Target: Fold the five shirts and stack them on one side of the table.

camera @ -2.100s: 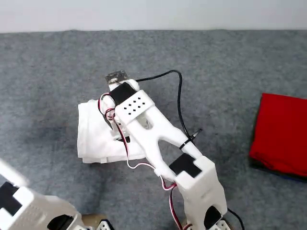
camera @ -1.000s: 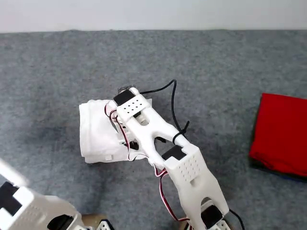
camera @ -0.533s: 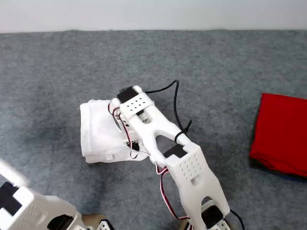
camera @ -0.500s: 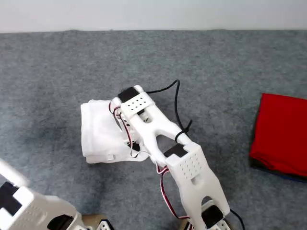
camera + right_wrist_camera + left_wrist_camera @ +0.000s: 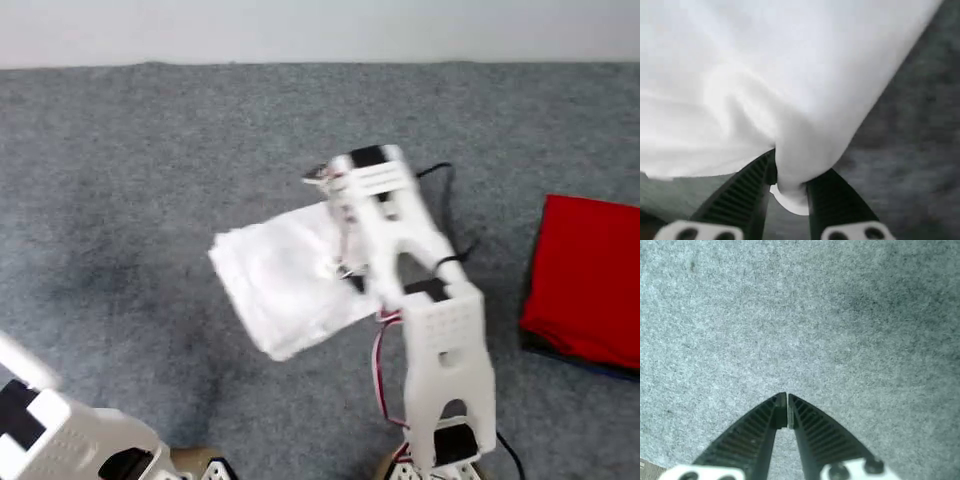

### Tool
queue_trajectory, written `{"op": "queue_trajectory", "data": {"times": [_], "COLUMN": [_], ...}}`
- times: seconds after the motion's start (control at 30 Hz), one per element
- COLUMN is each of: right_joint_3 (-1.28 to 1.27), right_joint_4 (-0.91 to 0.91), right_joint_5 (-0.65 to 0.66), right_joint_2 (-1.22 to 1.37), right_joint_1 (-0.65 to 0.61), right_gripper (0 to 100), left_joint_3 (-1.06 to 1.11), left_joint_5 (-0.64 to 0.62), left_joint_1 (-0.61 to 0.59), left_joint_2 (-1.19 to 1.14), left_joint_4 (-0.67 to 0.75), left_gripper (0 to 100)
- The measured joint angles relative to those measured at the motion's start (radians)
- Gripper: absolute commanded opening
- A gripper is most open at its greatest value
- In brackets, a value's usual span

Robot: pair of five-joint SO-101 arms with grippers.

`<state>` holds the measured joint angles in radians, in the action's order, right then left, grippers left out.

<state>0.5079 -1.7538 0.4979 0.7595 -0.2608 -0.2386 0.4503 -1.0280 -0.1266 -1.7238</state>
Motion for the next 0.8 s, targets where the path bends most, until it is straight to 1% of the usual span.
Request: {"op": "queue_trajectory", "data": {"times": [0.1,0.2,0.23,0.3,0.37,0.53,0.6,0.67,0.73,0.8], "right_joint_3": [0.000,0.037,0.064,0.114,0.133,0.140,0.140,0.140,0.167,0.190], "right_joint_4": [0.000,0.012,0.026,0.078,0.147,0.236,0.258,0.261,0.261,0.261], "right_joint_5": [0.342,0.671,0.753,0.856,0.904,0.928,0.928,0.925,0.875,0.775], "right_joint_2": [0.000,0.000,0.000,0.000,0.000,0.002,0.002,0.002,0.002,-0.015], "right_joint_1": [0.124,0.222,0.242,0.270,0.276,0.270,0.269,0.264,0.259,0.258], "right_gripper": [0.9,0.9,0.9,0.9,0.9,1.8,5.7,12.8,19.2,22.7], "left_joint_3": [0.000,0.000,0.000,0.000,0.000,0.000,0.000,0.000,0.000,0.000], "left_joint_5": [0.028,0.031,0.038,0.058,0.066,0.069,0.072,0.072,0.072,0.084], "left_joint_1": [0.000,0.000,0.000,0.000,0.000,0.000,0.000,0.000,0.000,0.000], "left_joint_2": [0.000,0.000,0.000,0.000,0.000,0.000,0.000,0.000,0.000,0.000], "left_joint_4": [0.000,0.000,0.000,0.000,0.000,0.000,0.000,0.000,0.000,0.000], "left_gripper": [2,2,2,2,2,2,2,2,2,2]}}
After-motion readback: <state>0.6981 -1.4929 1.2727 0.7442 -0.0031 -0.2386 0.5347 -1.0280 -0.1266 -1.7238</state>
